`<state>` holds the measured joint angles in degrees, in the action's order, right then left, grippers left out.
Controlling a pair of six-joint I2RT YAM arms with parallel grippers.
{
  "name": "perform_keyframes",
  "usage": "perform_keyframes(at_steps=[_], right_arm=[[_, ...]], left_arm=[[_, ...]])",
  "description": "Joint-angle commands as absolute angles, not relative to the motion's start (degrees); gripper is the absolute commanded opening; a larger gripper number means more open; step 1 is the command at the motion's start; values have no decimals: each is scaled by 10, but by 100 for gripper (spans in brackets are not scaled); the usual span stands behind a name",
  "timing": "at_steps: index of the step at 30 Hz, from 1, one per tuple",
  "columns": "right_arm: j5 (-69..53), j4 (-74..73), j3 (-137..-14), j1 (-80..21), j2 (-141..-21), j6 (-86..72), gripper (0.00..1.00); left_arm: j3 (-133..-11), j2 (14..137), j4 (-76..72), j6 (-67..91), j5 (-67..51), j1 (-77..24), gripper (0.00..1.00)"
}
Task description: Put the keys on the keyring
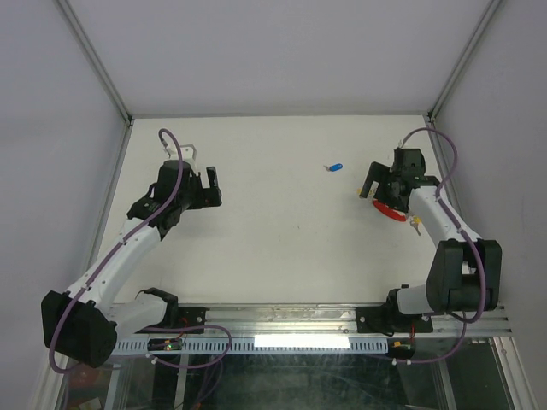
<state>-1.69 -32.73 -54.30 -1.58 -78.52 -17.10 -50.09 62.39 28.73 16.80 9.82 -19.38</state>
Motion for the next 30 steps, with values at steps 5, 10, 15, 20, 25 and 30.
perform_keyframes(at_steps=[5,10,15,20,25,30], right_arm=[[-44,-212,-591,26,-887,-134,100],[-39,-185,-601,38,-930,-130,100],[-40,-179,-614,42,-964,-123,100],[-49,-178,-616,42,-985,-121,100],[-69,-184,-598,41,-982,-132,100],[-95,-191,-571,35,-968,-142,100]], left_arm=[[-483,587,263,143,76,-188,99],[-482,585,263,139,75,-188,99],[-482,588,263,140,76,-188,99],[-482,590,263,140,77,-189,99],[-482,588,262,140,79,-188,99],[-478,586,263,141,78,-188,99]])
